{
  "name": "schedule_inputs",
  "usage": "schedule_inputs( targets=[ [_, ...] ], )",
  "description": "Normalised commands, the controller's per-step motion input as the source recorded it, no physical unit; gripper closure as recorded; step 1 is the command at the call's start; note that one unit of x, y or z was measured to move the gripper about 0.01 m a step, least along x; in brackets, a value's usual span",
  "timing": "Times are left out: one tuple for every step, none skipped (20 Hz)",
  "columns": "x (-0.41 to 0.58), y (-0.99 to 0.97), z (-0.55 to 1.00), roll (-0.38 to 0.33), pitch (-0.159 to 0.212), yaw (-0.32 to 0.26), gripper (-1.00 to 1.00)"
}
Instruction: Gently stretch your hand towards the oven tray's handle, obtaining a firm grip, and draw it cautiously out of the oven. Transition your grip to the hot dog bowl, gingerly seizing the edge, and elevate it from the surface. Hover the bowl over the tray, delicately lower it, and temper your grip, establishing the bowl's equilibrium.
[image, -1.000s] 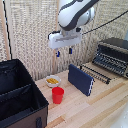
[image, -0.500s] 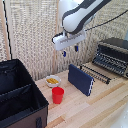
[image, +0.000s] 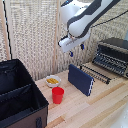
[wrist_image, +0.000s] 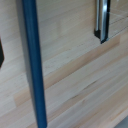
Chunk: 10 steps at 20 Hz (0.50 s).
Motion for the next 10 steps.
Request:
schedule_inputs(
  targets=[
    [0.000, -0.33, 0.00, -0.290, 0.000, 0.141, -1.00],
    [-0.003, -0.32, 0.00, -0.291, 0.000, 0.141, -1.00],
    [-0.003, -0.32, 0.00, -0.292, 0.000, 0.141, -1.00],
    [-0.003, -0.27, 0.00, -0.297, -0.001, 0.159, -1.00],
    [0.000, -0.25, -0.03, -0.287, -0.003, 0.173, -1.00],
    [0.000, -0.25, -0.01, -0.290, -0.001, 0.176, -1.00],
    [-0.003, -0.25, 0.00, -0.294, -0.001, 0.173, -1.00],
    [-0.009, -0.27, 0.00, -0.294, 0.000, 0.168, -1.00],
    [-0.011, -0.29, 0.00, -0.292, 0.000, 0.165, -1.00],
    [-0.023, -0.32, 0.00, -0.289, 0.000, 0.159, -1.00]
  ],
)
